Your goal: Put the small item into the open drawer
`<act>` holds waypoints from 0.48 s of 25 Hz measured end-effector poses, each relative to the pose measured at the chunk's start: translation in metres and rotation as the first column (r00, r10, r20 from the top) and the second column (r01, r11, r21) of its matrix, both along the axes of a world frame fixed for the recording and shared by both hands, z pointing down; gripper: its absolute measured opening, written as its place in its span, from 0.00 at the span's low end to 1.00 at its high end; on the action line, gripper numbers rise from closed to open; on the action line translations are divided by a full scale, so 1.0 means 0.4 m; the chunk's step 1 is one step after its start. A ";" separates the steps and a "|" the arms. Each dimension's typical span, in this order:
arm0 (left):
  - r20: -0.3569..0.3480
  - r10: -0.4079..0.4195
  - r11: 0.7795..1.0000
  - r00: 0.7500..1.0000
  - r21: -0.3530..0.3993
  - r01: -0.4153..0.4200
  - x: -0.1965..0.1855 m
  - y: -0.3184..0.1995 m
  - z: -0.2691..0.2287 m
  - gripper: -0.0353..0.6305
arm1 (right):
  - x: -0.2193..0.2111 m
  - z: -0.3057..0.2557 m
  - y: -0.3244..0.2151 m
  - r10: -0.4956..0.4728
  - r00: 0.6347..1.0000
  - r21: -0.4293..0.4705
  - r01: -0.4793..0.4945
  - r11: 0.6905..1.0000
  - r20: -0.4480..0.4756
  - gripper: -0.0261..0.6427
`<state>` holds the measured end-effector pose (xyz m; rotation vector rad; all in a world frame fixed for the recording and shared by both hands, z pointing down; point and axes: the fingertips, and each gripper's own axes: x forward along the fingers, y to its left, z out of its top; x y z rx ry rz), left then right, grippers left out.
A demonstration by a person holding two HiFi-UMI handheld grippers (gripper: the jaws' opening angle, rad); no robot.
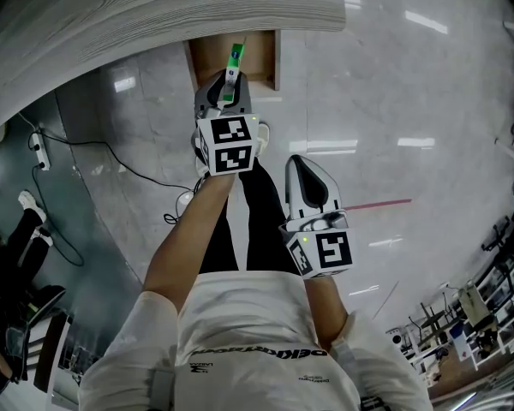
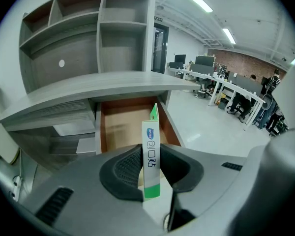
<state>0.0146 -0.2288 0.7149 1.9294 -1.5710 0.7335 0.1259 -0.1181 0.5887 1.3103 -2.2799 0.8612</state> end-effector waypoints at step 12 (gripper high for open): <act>-0.007 -0.015 0.999 1.000 -0.033 0.015 -0.006 -0.027 0.044 0.21 | 0.001 0.018 0.010 0.009 1.000 -0.029 -0.009 1.000 -0.007 0.08</act>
